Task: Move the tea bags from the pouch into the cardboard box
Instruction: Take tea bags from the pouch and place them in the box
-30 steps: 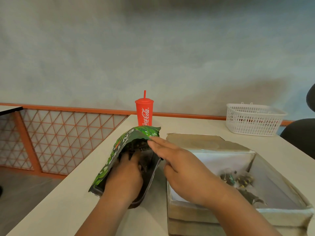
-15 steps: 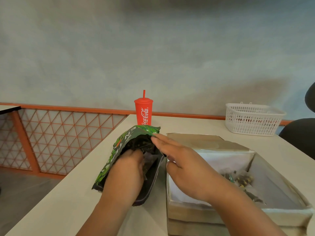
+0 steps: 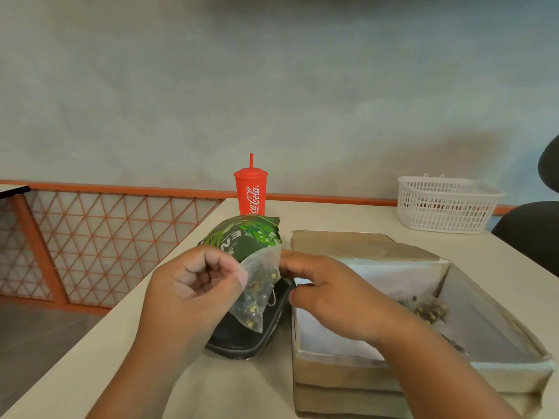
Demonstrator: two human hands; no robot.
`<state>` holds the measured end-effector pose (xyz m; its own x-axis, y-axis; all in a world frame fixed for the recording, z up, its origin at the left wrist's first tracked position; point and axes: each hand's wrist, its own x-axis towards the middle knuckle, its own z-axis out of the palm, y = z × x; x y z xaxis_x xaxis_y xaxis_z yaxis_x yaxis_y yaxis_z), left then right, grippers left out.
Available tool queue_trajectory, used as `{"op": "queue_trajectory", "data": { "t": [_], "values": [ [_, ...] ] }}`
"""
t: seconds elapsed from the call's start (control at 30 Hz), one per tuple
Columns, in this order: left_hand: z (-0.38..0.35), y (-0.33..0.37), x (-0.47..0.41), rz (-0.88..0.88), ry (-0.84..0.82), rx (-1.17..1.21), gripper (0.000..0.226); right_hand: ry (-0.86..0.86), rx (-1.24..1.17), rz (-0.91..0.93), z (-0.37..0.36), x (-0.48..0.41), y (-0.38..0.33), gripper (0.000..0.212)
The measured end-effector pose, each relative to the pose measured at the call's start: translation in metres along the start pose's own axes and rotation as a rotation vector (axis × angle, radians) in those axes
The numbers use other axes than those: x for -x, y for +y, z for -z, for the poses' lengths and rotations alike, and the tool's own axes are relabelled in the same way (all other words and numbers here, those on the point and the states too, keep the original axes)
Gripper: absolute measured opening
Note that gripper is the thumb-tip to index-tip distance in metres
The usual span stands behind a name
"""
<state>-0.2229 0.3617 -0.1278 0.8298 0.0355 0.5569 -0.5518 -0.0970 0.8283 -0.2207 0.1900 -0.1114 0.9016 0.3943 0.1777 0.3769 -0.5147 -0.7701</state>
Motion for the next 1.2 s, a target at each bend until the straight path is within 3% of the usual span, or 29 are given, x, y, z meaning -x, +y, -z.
{"op": "queue_trajectory", "data": {
  "t": [0.1, 0.23, 0.43, 0.6, 0.73, 0.87, 0.97, 1.07, 1.2],
  "values": [
    [-0.004, 0.001, 0.001, 0.027, 0.023, 0.094, 0.015, 0.009, -0.155, -0.007, 0.007, 0.003, -0.005, 0.047],
    [-0.010, 0.001, 0.004, 0.081, 0.059, 0.209, 0.017, -0.135, -0.441, 0.026, 0.014, 0.012, -0.018, 0.063],
    [-0.017, 0.001, 0.009, 0.107, -0.016, 0.310, 0.018, 0.014, -0.492, 0.008, 0.006, 0.012, -0.027, 0.025],
    [-0.018, -0.002, 0.009, 0.062, -0.024, 0.347, 0.024, 0.109, -0.436, 0.004, 0.014, 0.012, -0.026, 0.024],
    [-0.011, -0.006, 0.006, -0.150, 0.041, -0.057, 0.020, 0.226, -0.302, -0.005, 0.034, 0.018, -0.020, 0.023],
    [-0.001, -0.023, -0.002, -0.246, 0.021, -0.430, 0.016, 0.279, 0.079, -0.142, 0.044, 0.019, -0.007, 0.010],
    [0.000, -0.031, -0.004, -0.240, 0.002, -0.529, 0.026, 0.178, 0.247, -0.254, 0.038, 0.016, -0.003, 0.008],
    [0.000, -0.034, -0.005, -0.280, 0.001, -0.665, 0.050, 0.015, 0.271, -0.333, 0.027, 0.011, 0.002, 0.005],
    [0.001, -0.037, -0.008, -0.317, -0.003, -0.776, 0.042, -0.074, 0.209, -0.438, 0.027, 0.011, 0.002, 0.011]
  ]
}}
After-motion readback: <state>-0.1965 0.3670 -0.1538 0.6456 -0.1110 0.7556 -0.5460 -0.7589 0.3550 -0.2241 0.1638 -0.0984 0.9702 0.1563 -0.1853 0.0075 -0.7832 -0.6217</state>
